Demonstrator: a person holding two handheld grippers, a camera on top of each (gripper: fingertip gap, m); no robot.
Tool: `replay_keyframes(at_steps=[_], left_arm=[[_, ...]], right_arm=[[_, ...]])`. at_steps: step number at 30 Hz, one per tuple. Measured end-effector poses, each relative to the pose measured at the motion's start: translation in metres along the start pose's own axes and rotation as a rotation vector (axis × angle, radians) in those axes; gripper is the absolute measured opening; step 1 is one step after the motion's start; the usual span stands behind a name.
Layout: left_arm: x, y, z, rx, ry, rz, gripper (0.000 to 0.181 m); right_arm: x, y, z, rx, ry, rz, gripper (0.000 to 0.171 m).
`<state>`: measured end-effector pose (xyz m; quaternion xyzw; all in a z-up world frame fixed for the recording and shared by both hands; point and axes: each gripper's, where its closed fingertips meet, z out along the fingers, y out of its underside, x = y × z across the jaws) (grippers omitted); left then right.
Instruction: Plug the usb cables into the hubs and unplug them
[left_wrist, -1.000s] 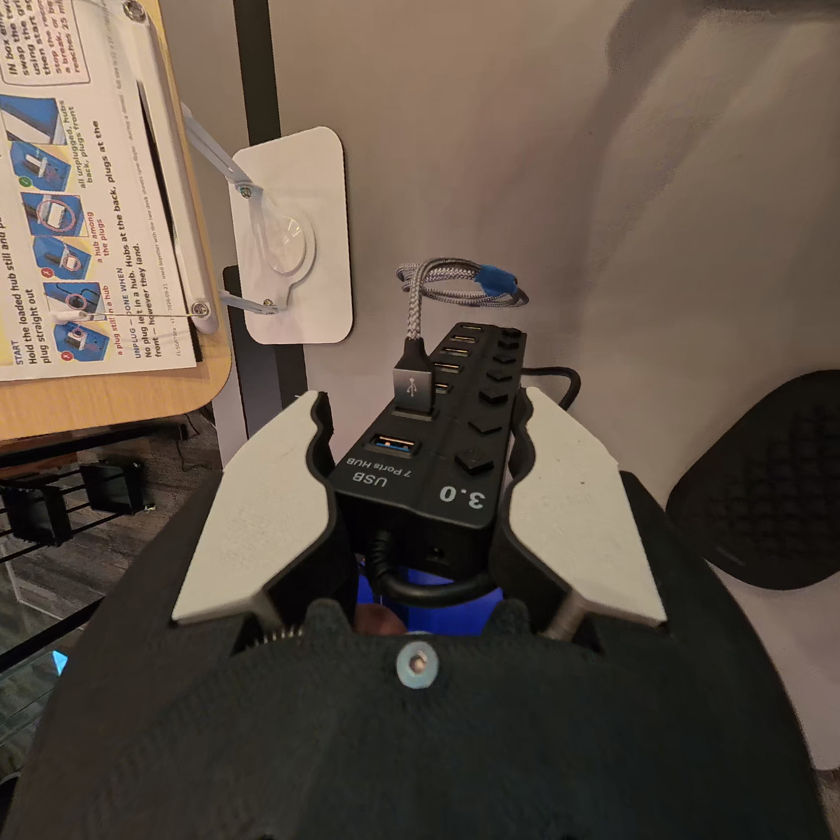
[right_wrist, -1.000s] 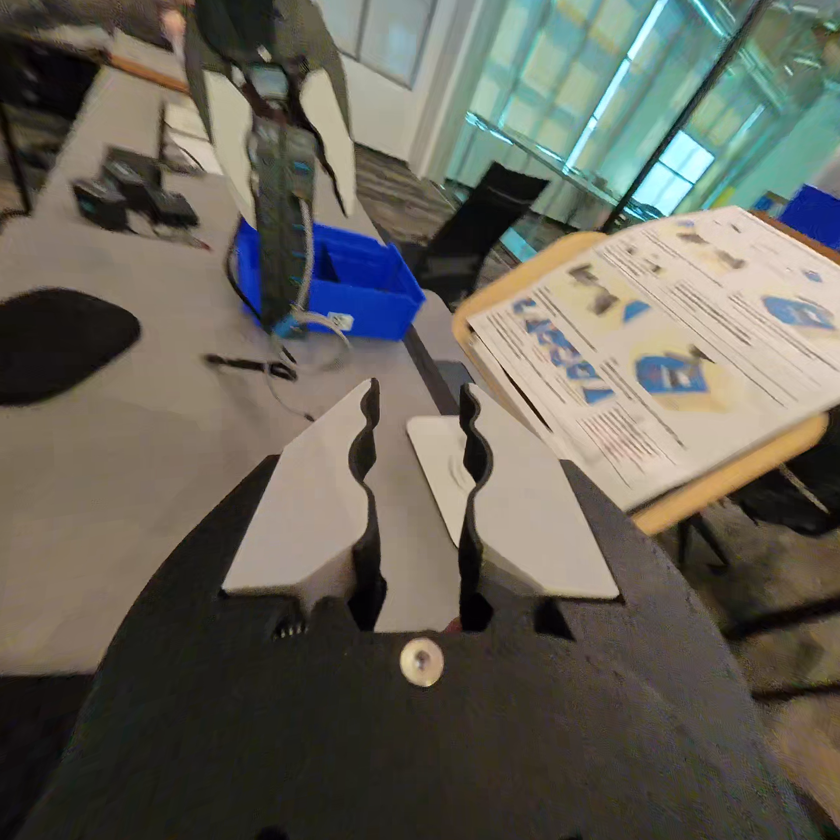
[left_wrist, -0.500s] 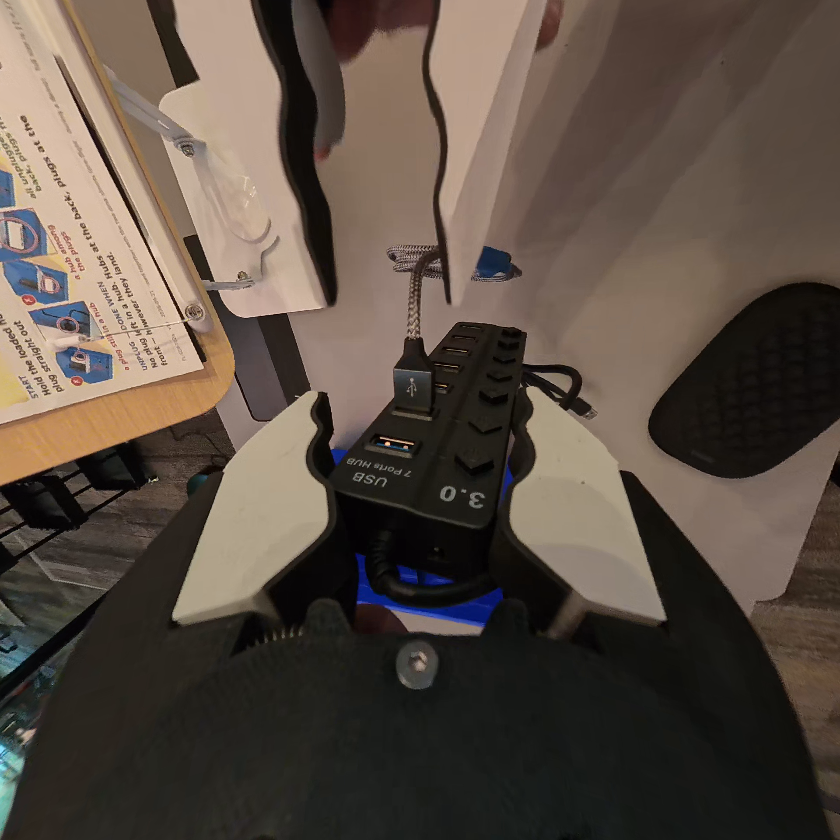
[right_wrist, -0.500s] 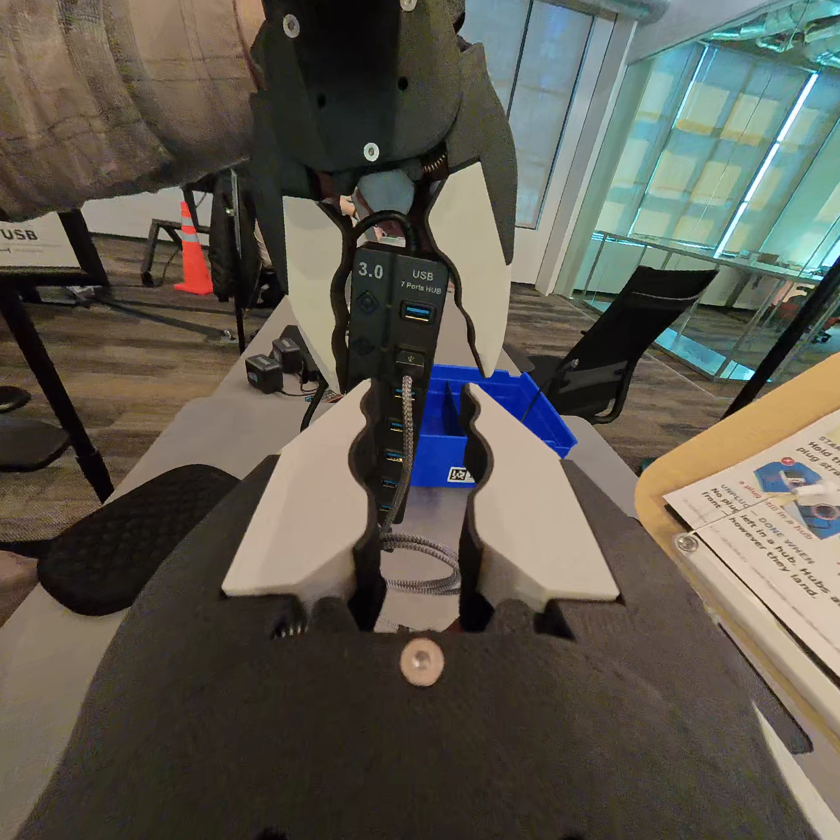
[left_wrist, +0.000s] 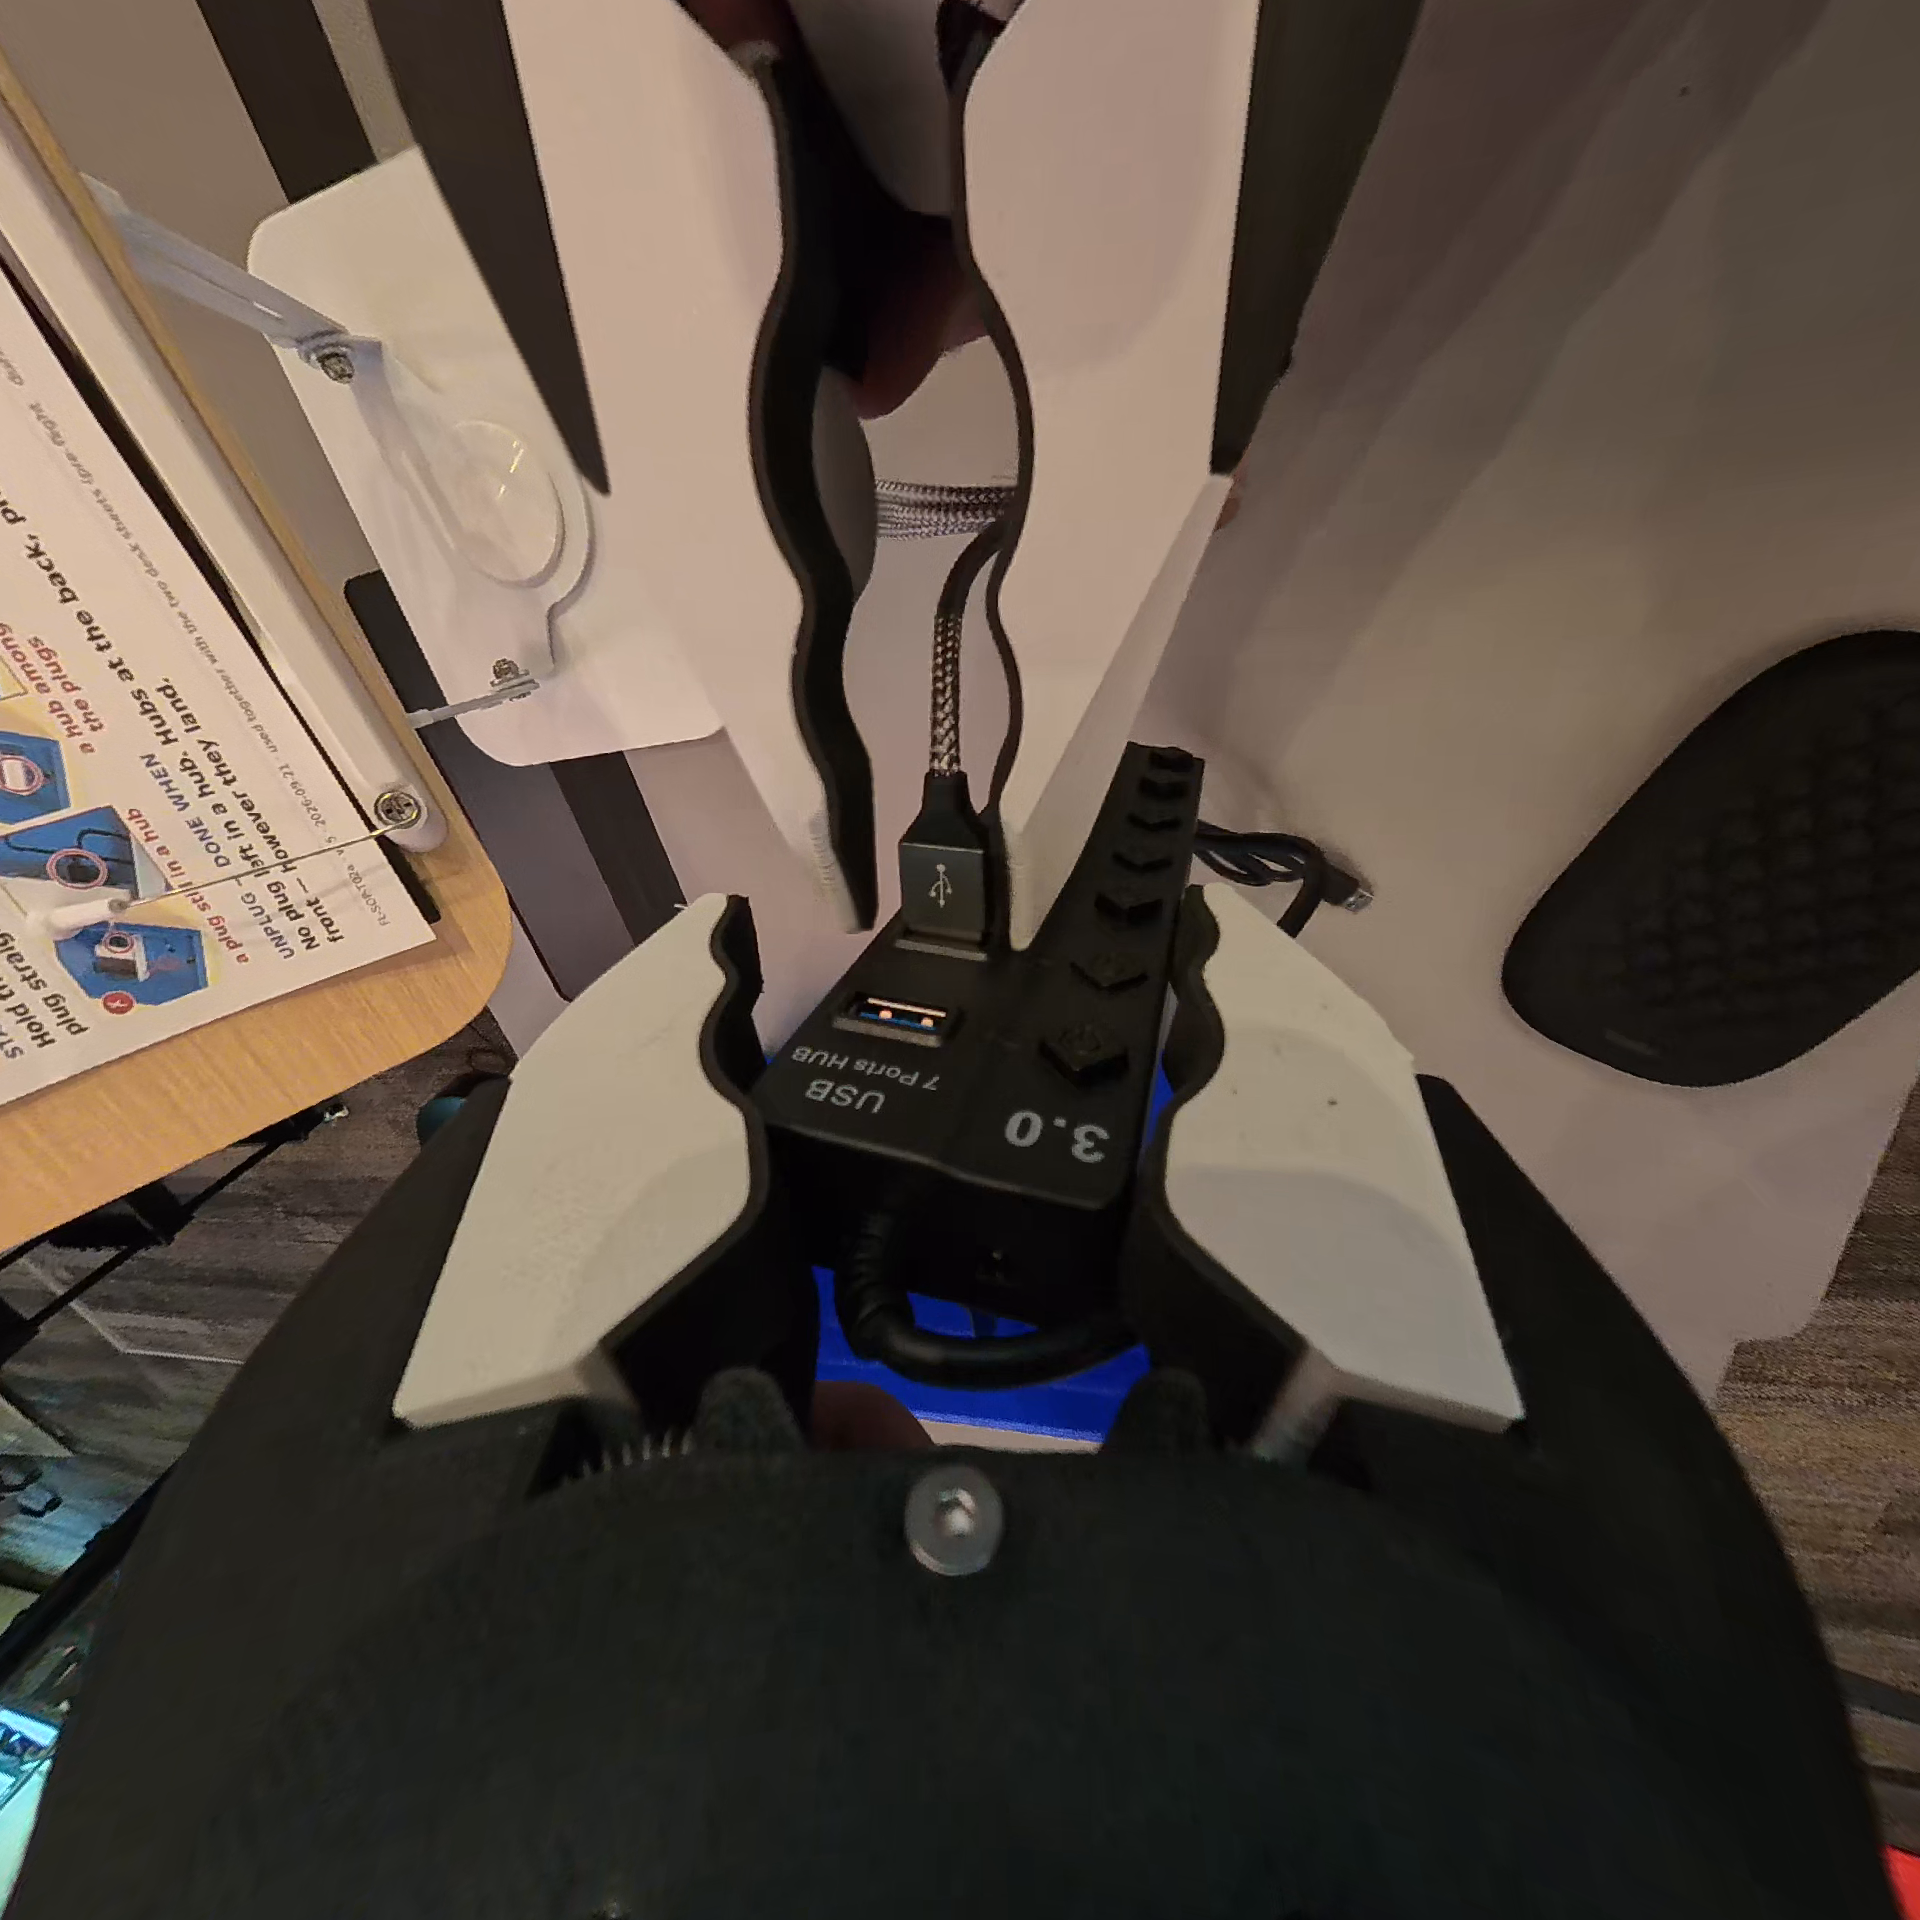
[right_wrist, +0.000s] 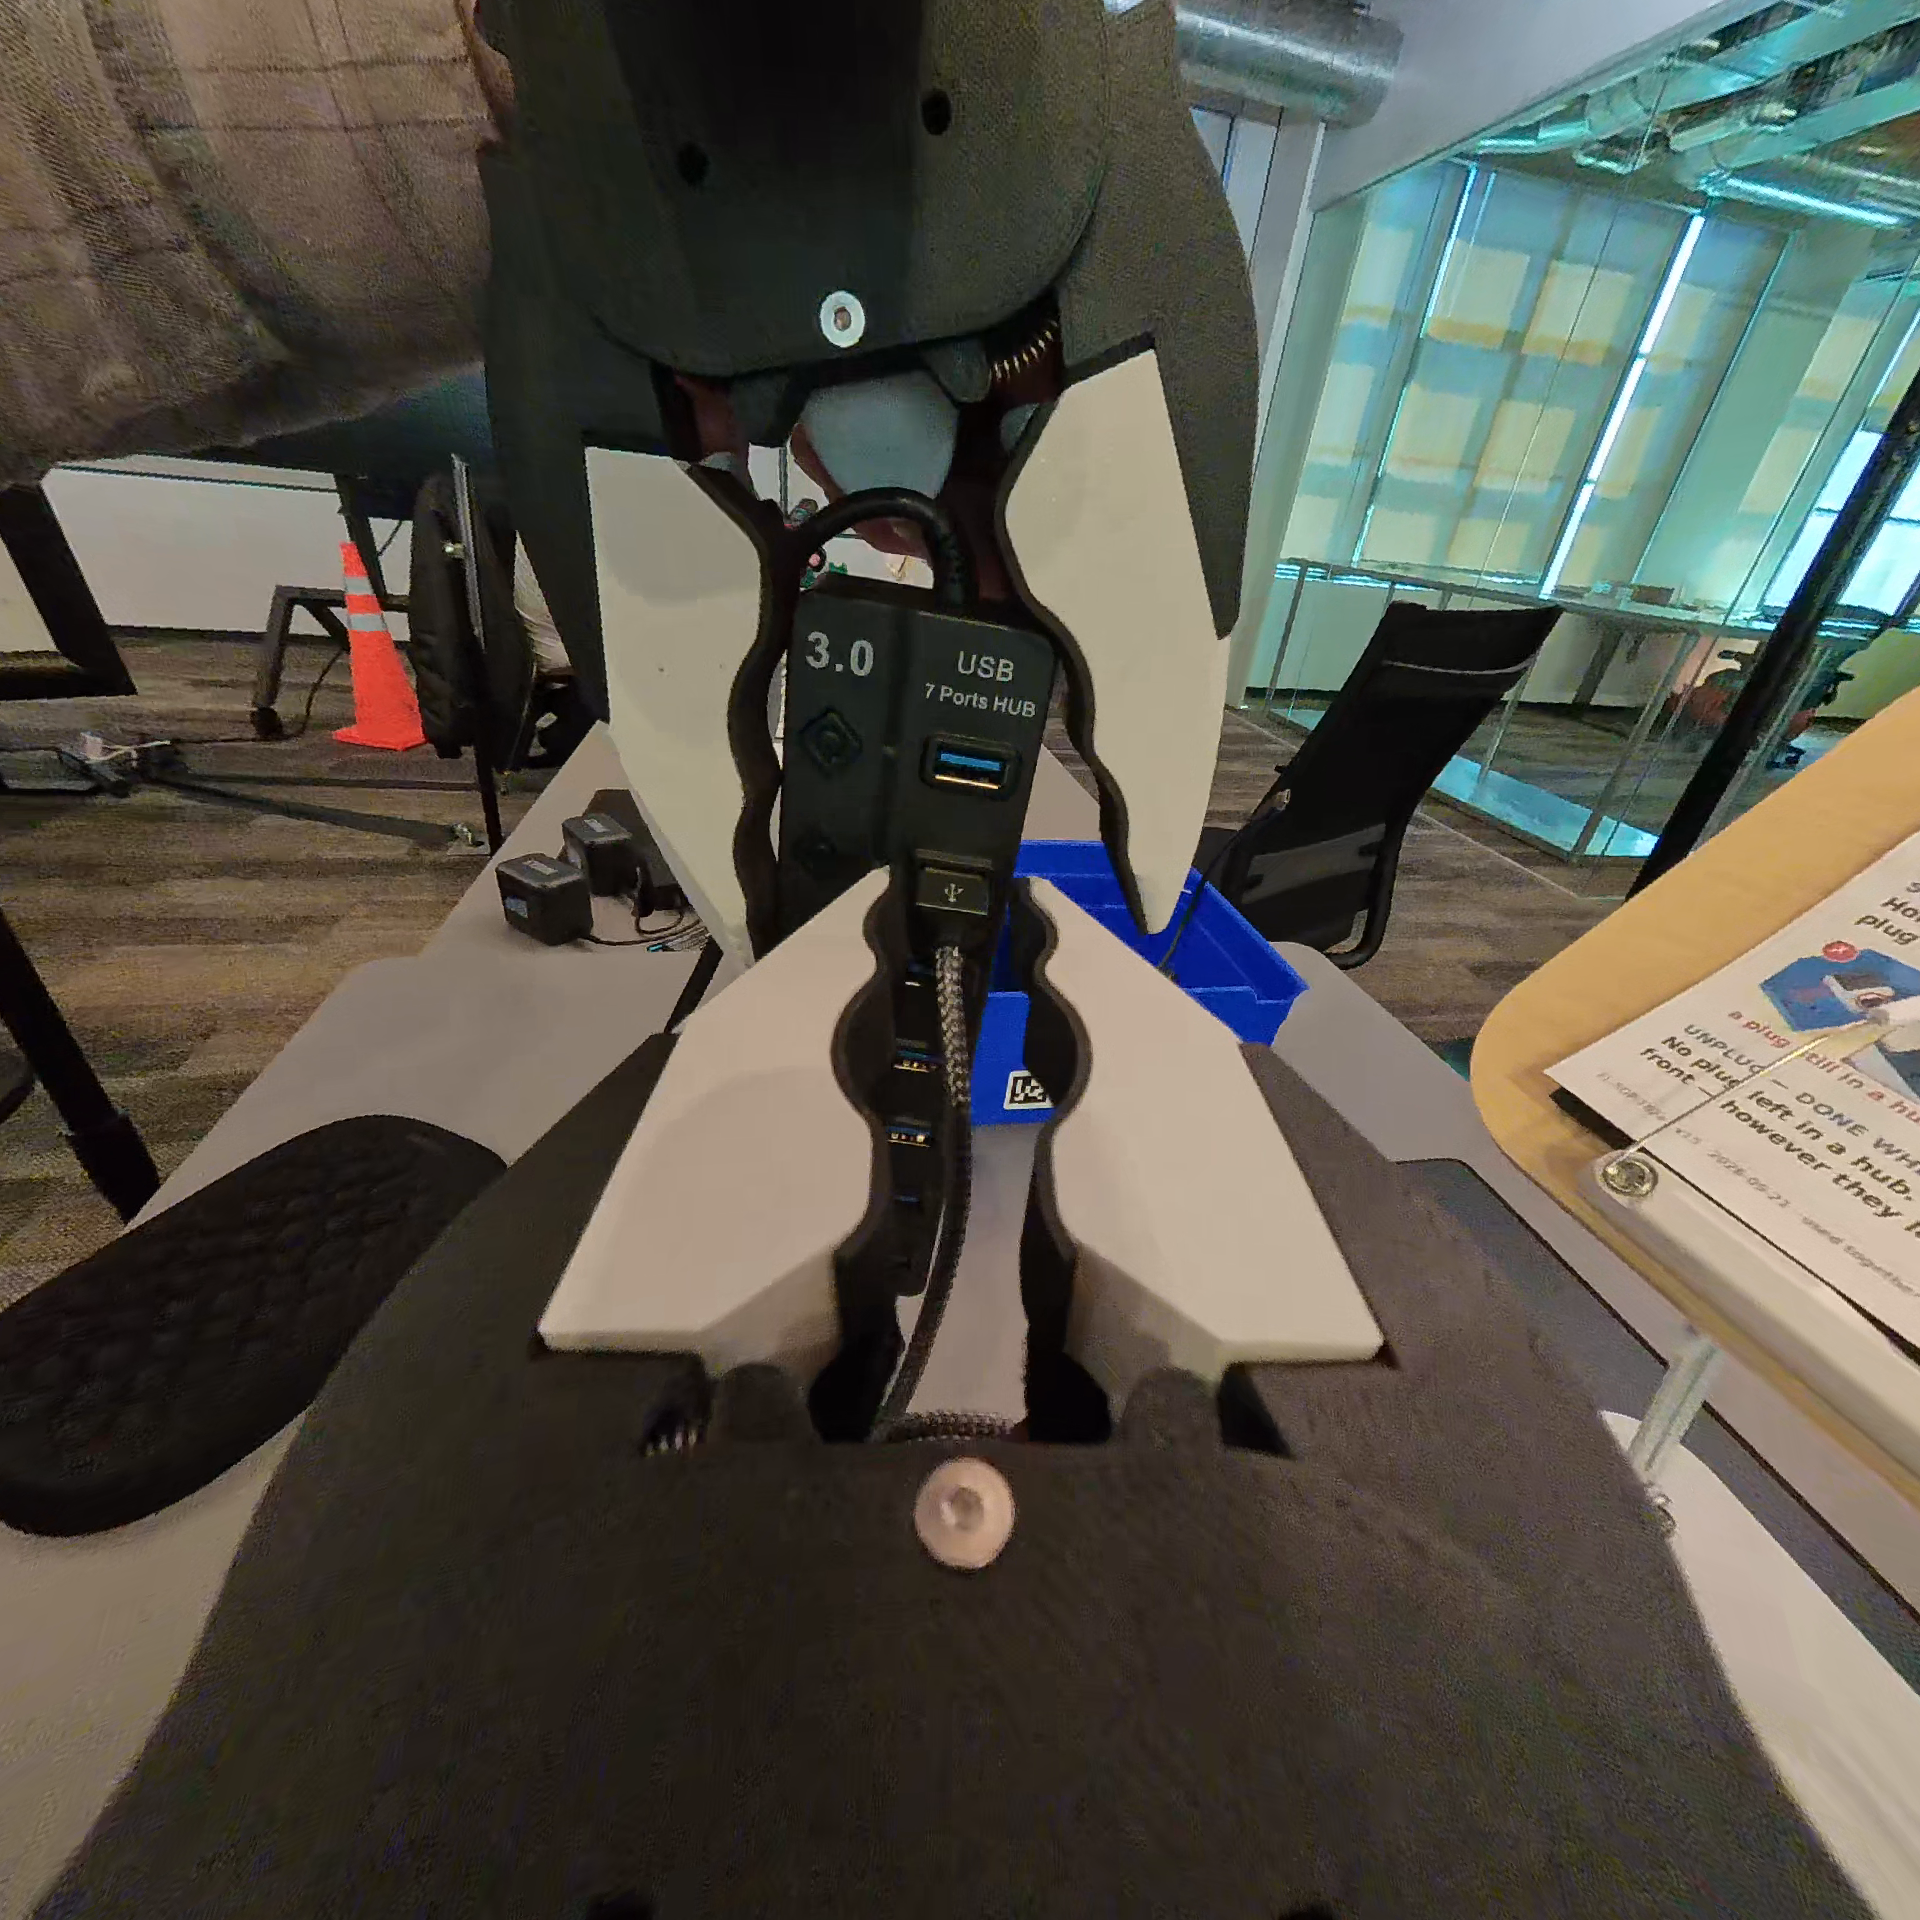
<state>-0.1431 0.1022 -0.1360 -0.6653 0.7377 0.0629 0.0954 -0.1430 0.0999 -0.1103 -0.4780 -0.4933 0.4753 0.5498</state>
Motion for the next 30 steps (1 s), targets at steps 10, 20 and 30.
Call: replay_keyframes(at_steps=[10,20,30], left_arm=[[-0.002,0.005,0.006,0.026,-0.023,-0.007,0.076],[-0.007,0.011,0.007,0.006,-0.056,-0.007,0.076],[-0.002,0.008,0.002,-0.004,-0.058,0.024,0.076]], right_arm=[[0.001,0.006,0.004,0.037,0.007,0.078,0.012],[0.004,0.007,0.008,0.034,0.109,0.023,0.011],[-0.001,0.002,0.003,0.064,-0.060,0.124,0.012]])
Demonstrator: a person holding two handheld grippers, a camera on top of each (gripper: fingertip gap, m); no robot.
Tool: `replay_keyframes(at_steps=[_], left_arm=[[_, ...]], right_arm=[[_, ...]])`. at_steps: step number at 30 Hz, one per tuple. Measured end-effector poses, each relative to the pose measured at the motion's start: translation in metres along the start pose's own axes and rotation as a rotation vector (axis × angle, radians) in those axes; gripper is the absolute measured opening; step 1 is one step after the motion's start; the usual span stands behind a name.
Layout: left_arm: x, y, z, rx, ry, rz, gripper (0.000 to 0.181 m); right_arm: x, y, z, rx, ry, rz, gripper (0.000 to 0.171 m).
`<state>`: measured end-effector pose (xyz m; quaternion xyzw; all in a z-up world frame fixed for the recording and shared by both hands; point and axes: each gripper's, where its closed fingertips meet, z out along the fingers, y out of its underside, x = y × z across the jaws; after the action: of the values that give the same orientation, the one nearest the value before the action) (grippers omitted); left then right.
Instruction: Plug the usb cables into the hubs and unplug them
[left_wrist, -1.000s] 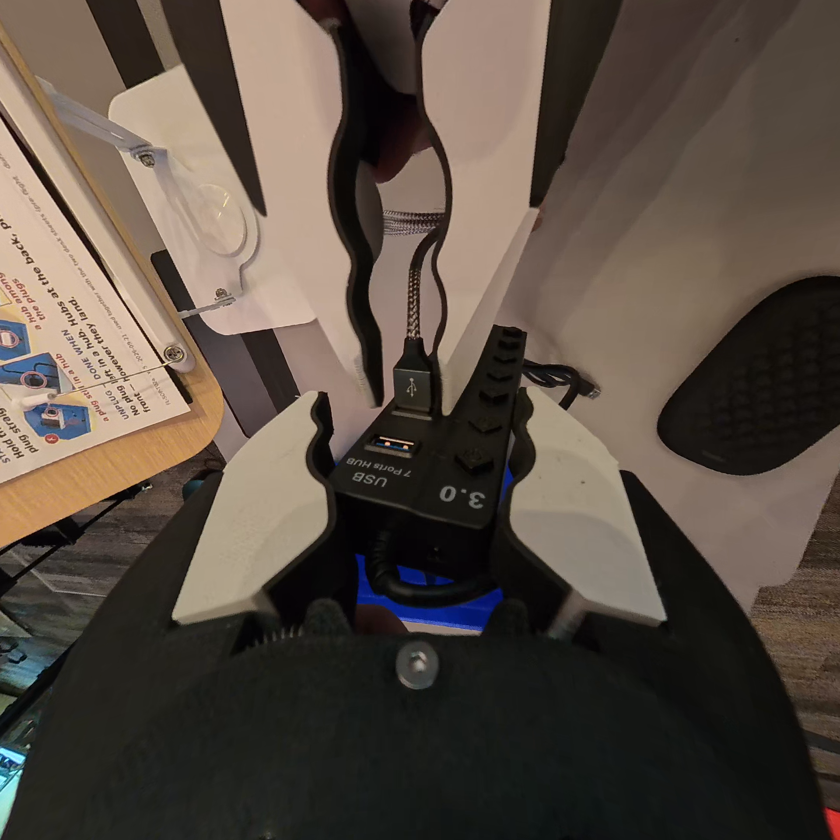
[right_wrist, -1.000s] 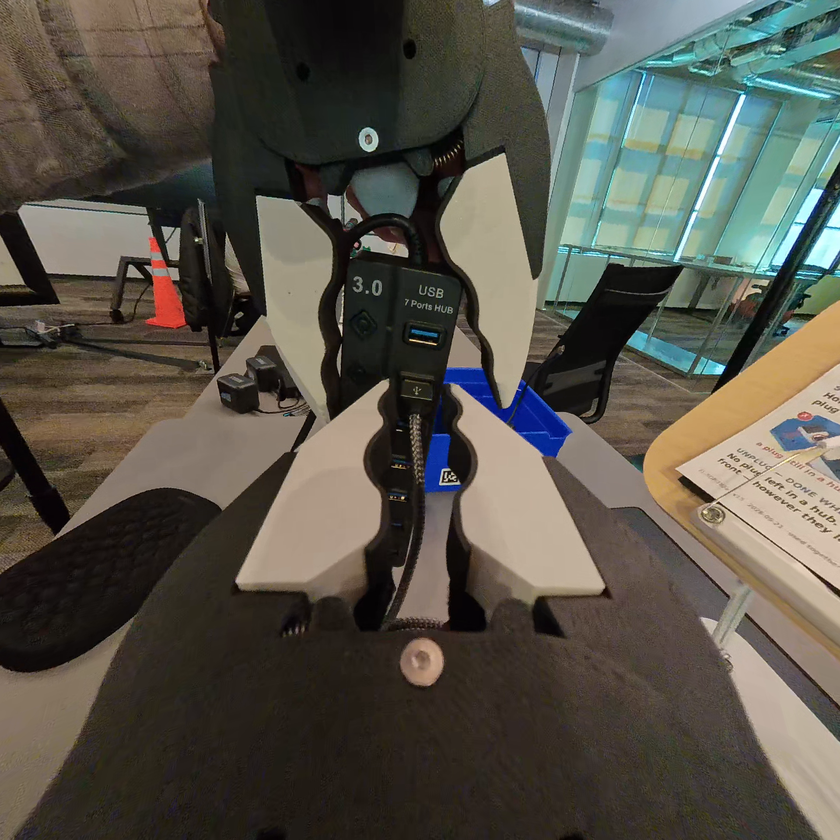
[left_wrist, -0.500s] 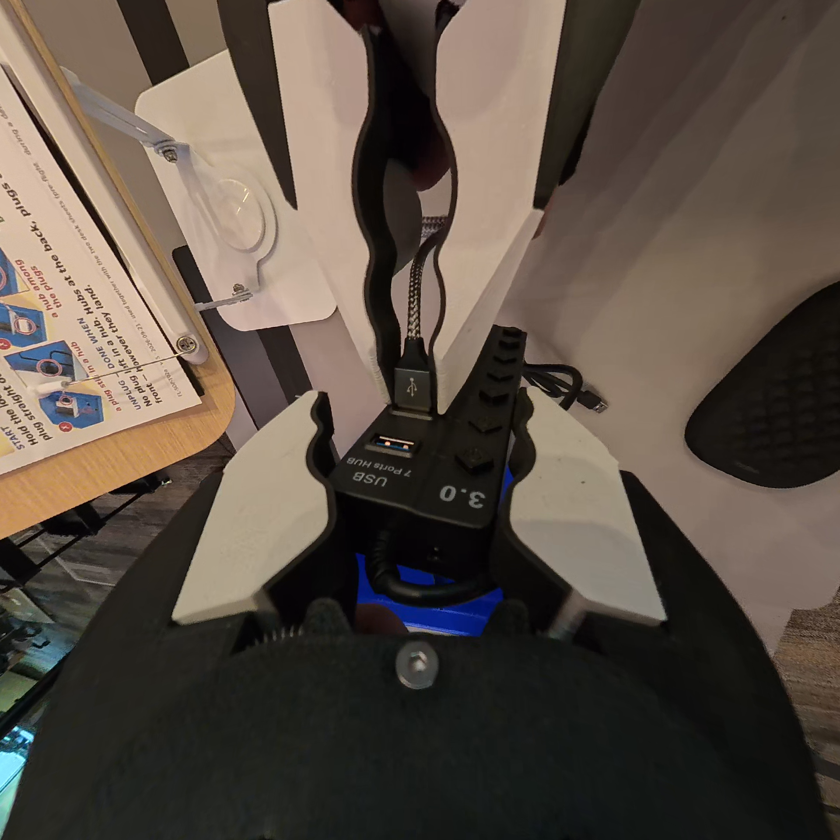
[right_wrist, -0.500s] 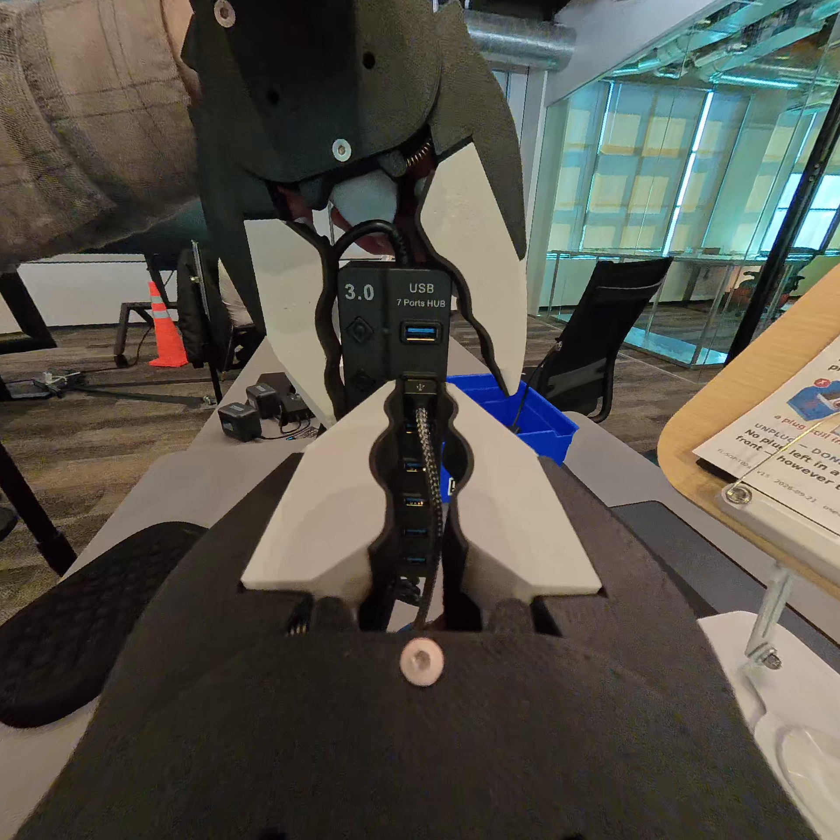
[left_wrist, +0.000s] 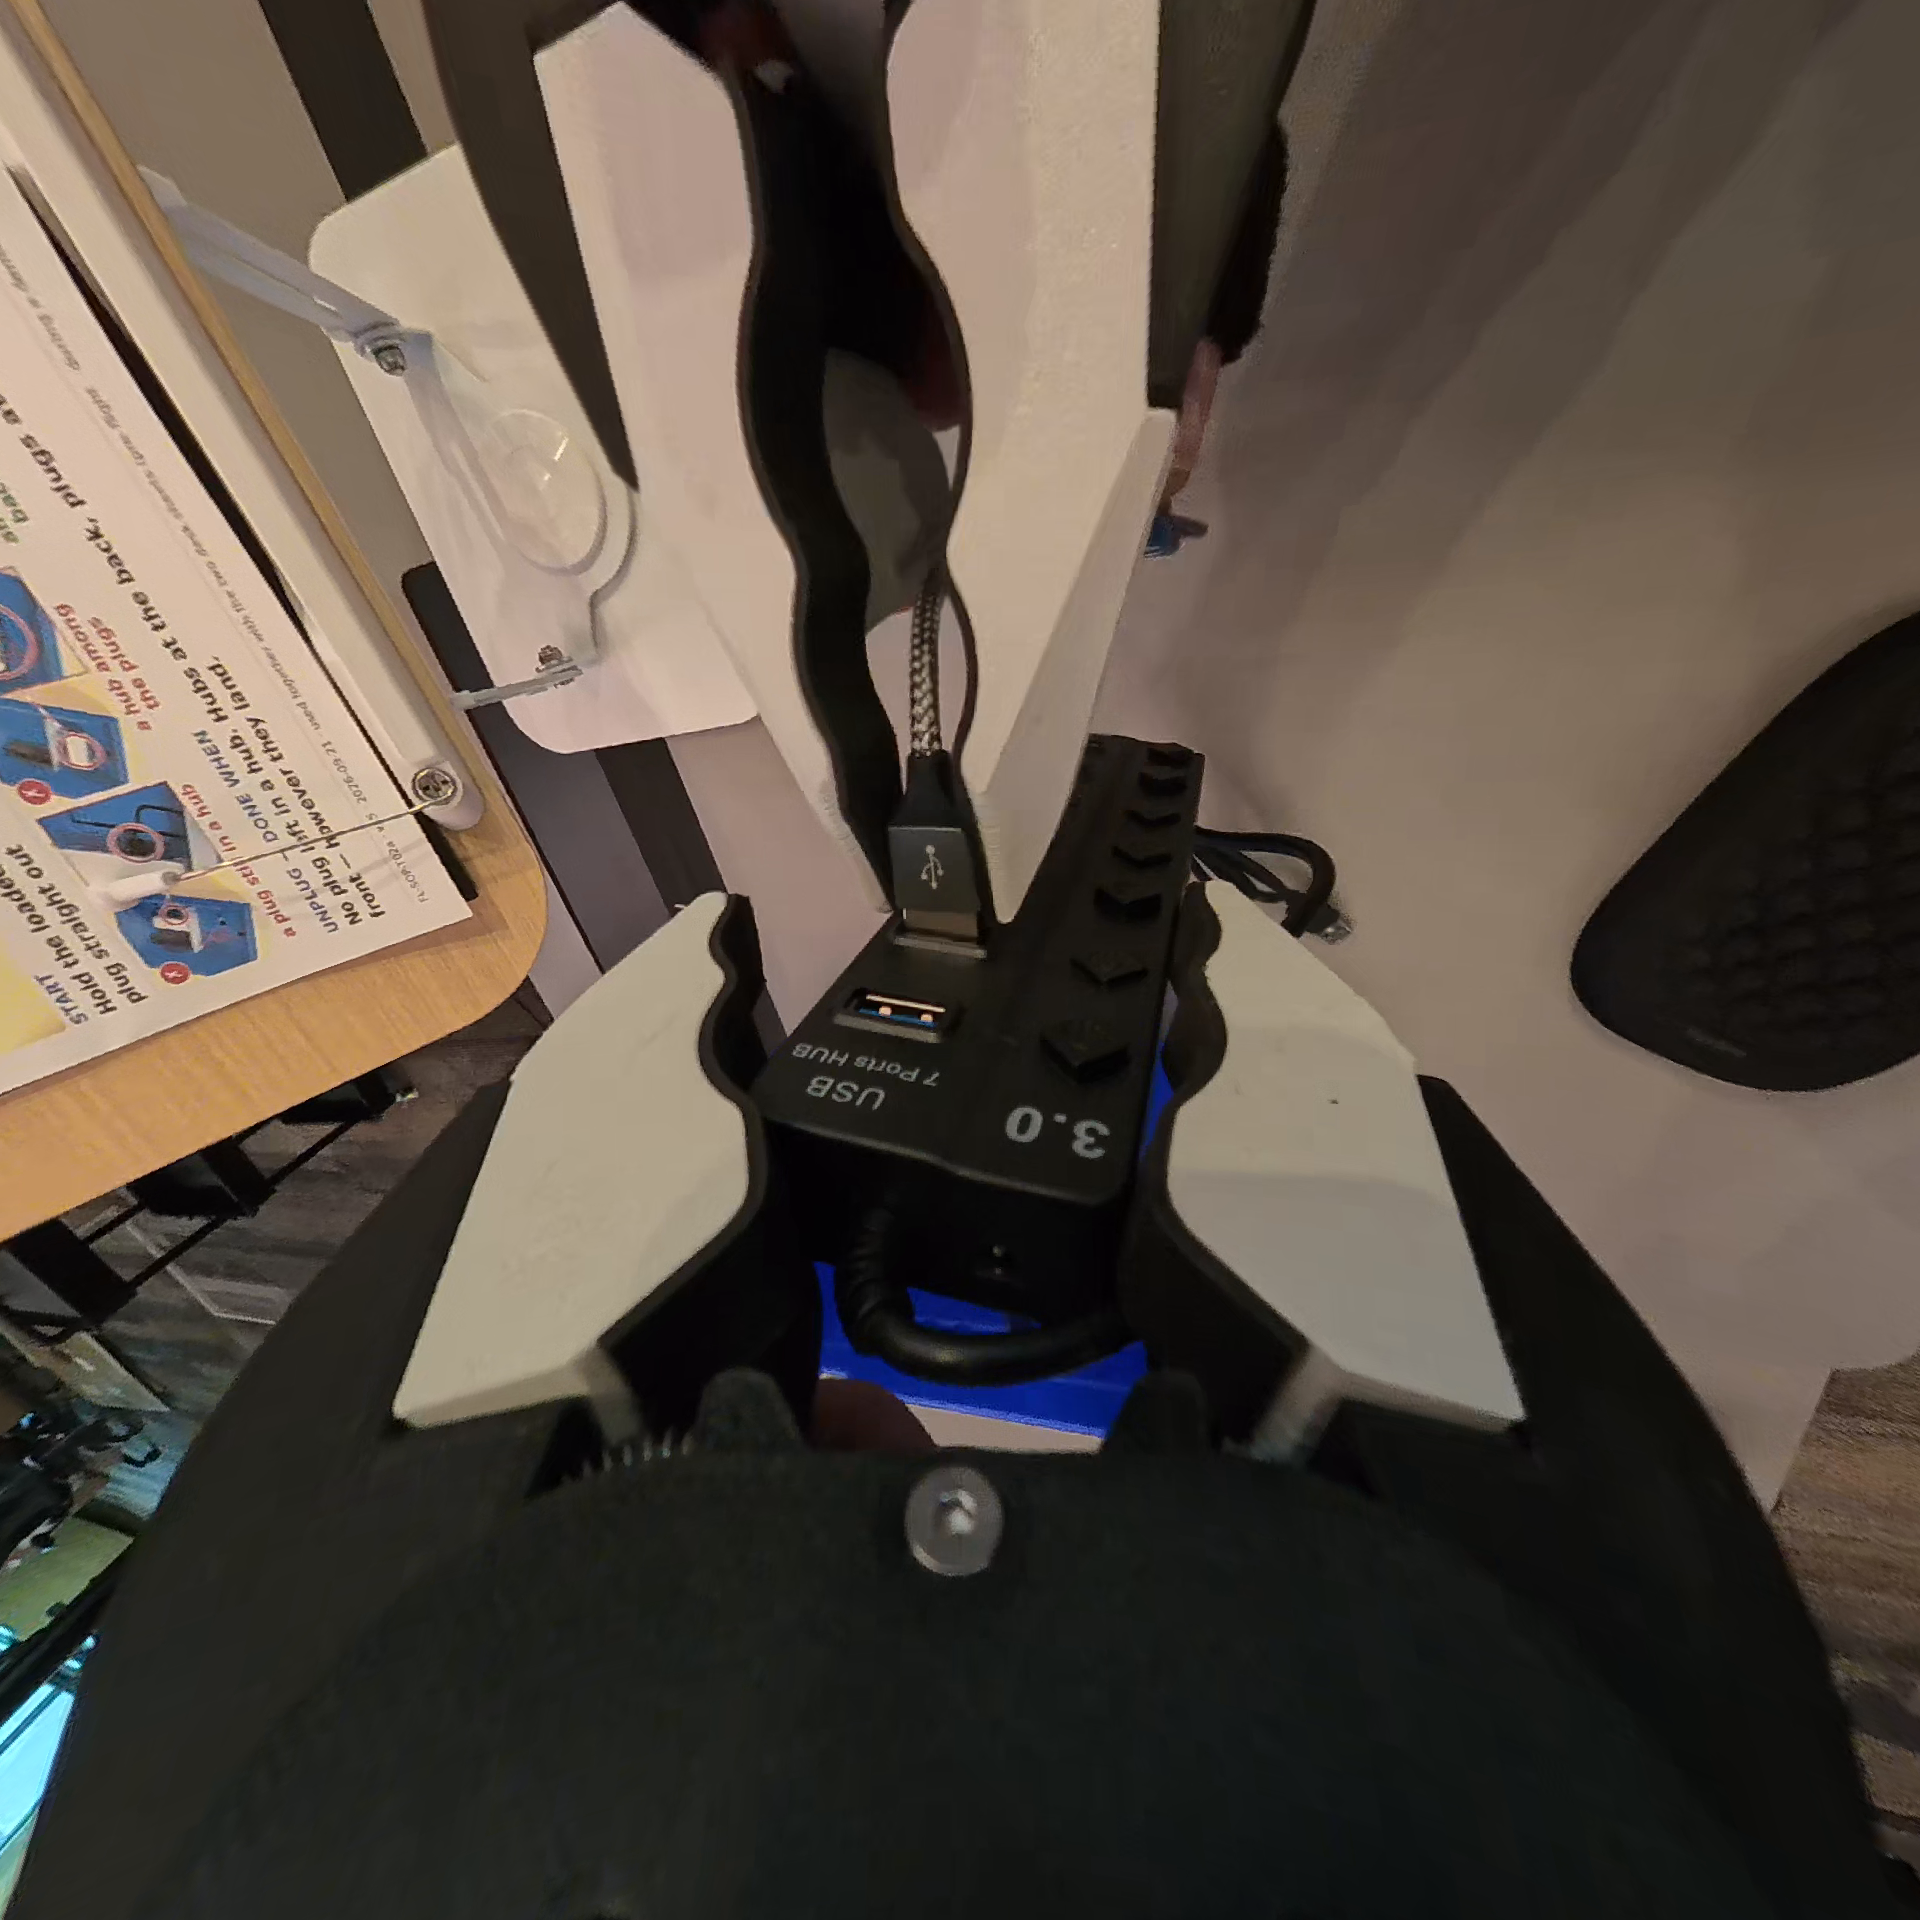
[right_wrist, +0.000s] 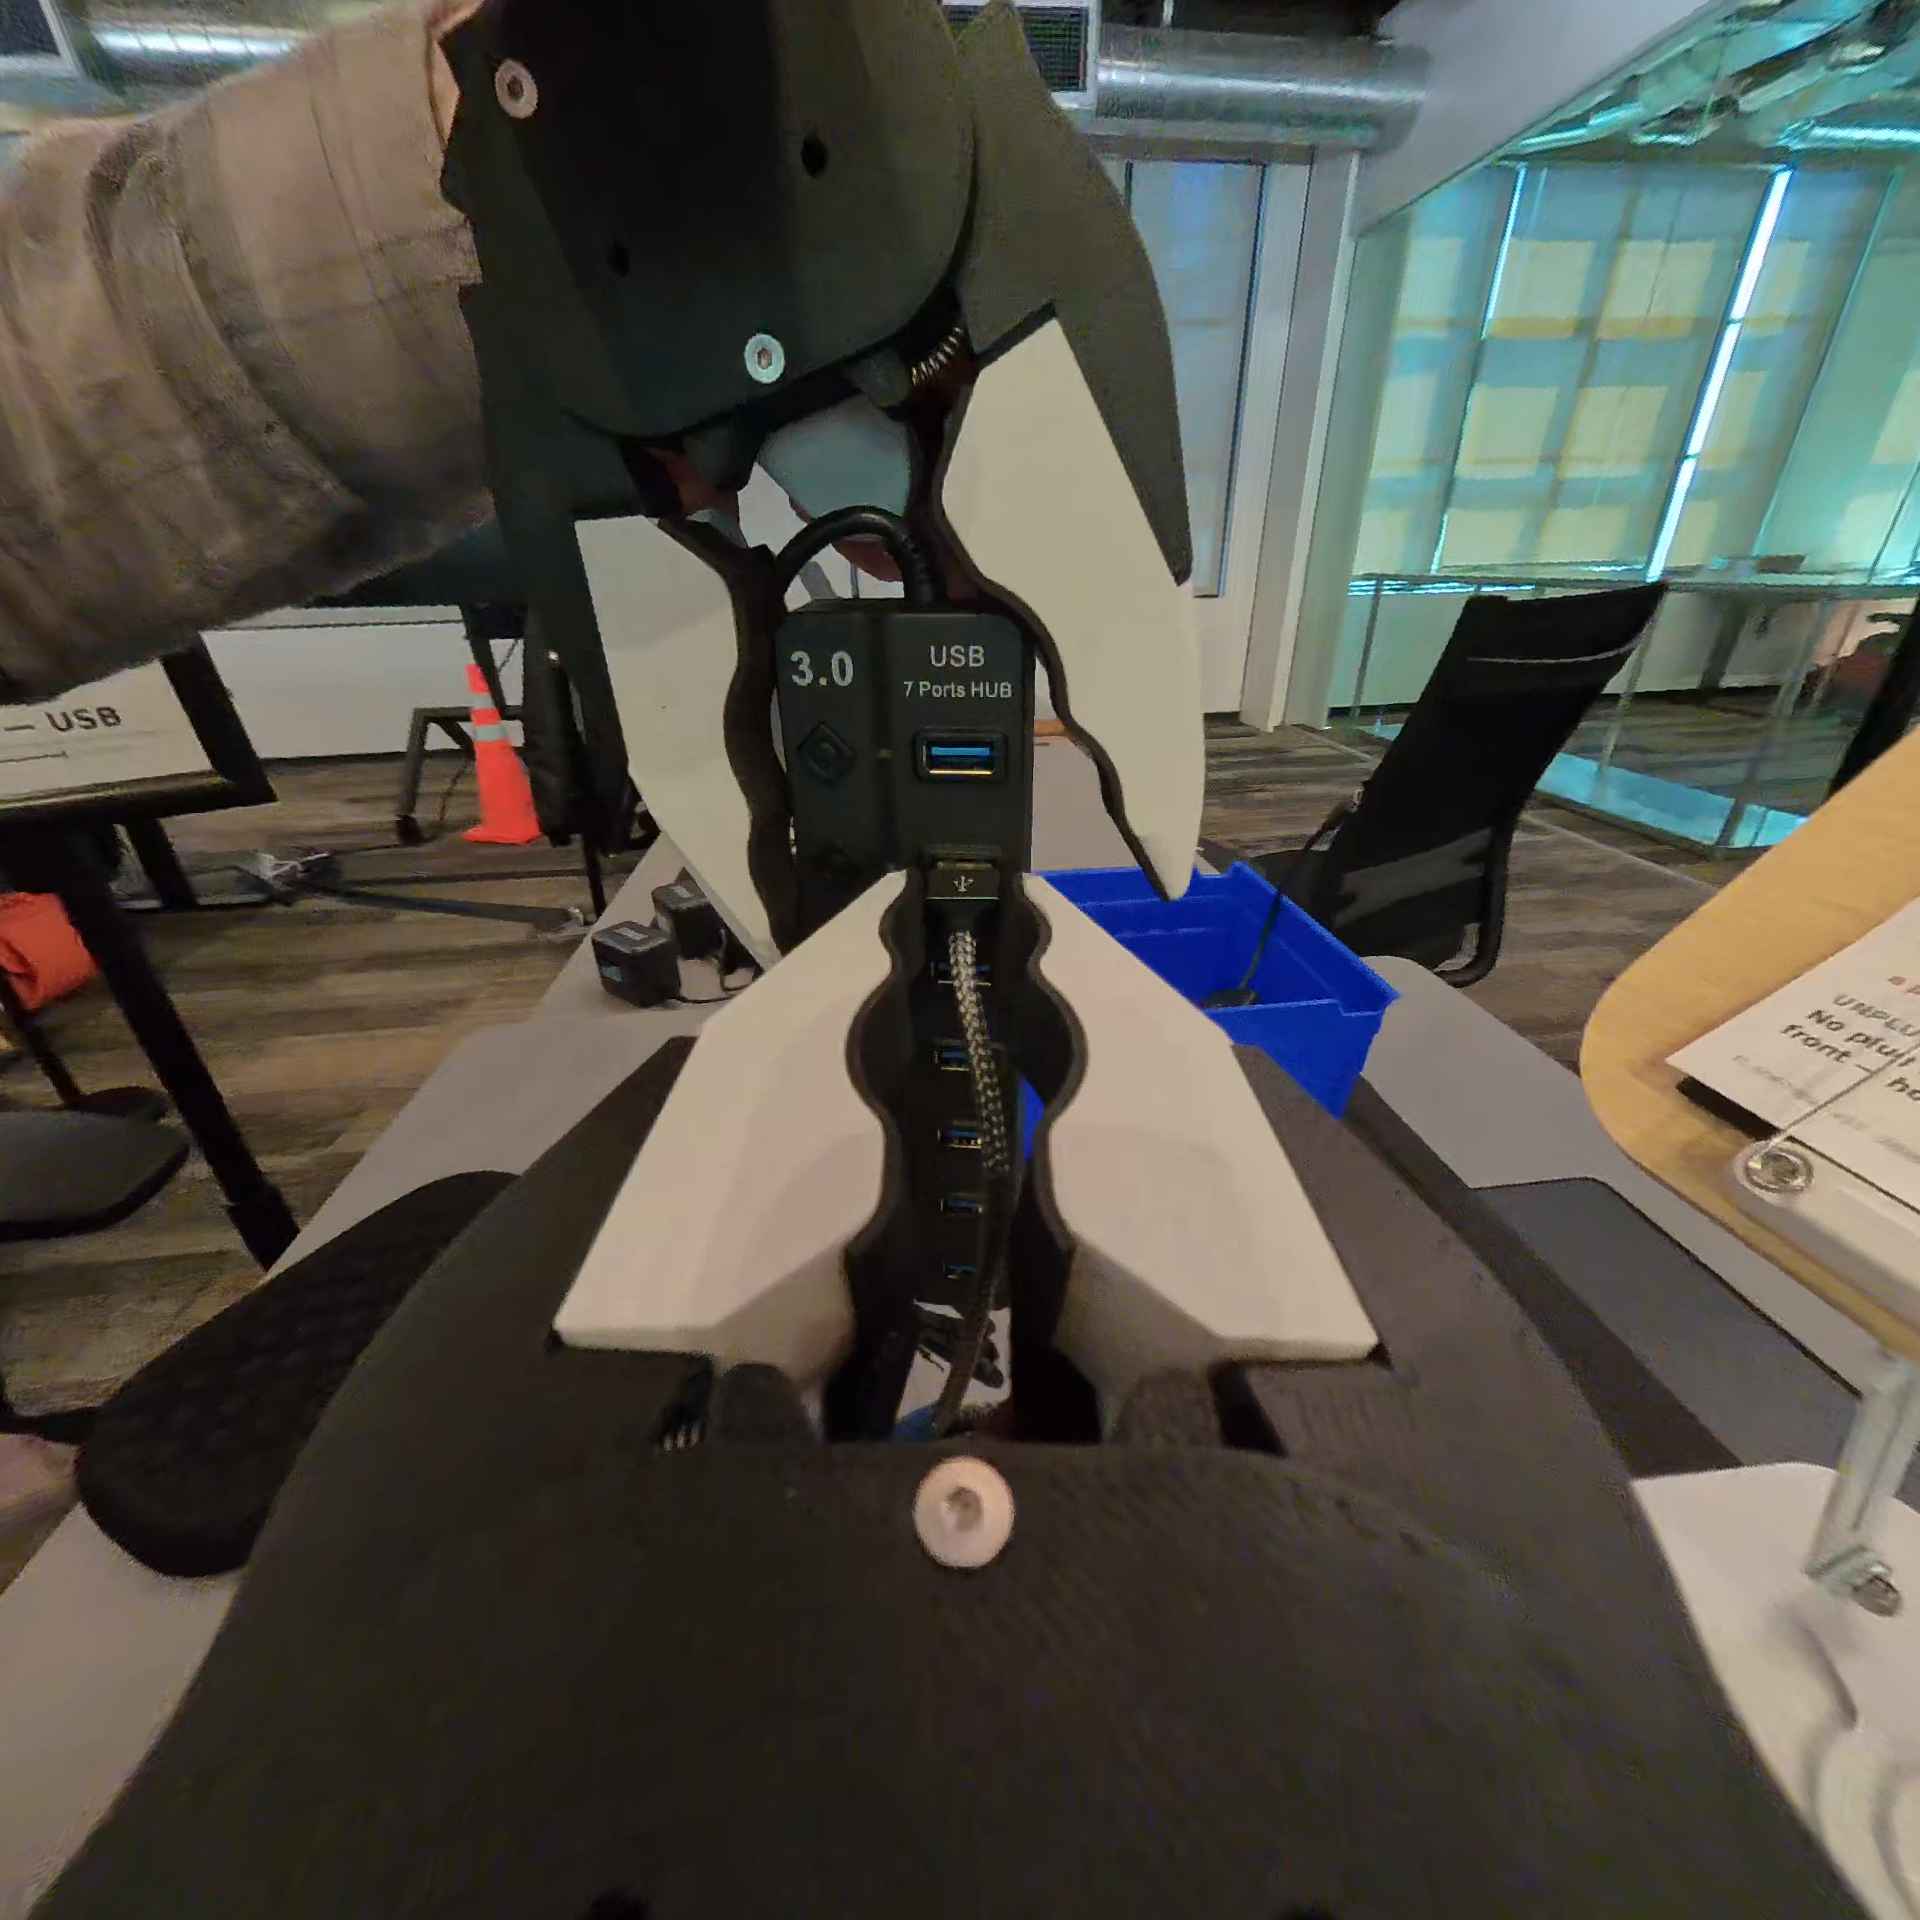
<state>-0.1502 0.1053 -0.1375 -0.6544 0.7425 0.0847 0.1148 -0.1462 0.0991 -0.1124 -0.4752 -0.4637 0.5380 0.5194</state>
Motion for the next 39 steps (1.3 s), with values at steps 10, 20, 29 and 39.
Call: replay_keyframes(at_steps=[10,20,29,39], left_arm=[[-0.008,0.004,0.000,-0.006,-0.010,-0.021,0.077],[0.003,0.023,0.003,-0.079,-0.018,-0.015,0.077],[0.013,0.033,0.000,0.001,-0.049,-0.083,0.077],[0.032,0.045,0.007,0.011,-0.043,-0.083,0.076]], right_arm=[[0.006,-0.002,0.003,-0.035,0.178,-0.109,0.012],[0.001,-0.012,-0.010,-0.020,0.035,-0.059,0.012],[0.008,-0.032,-0.027,-0.021,0.096,-0.116,0.011],[0.054,-0.089,-0.154,-0.081,0.325,-0.235,0.012]])
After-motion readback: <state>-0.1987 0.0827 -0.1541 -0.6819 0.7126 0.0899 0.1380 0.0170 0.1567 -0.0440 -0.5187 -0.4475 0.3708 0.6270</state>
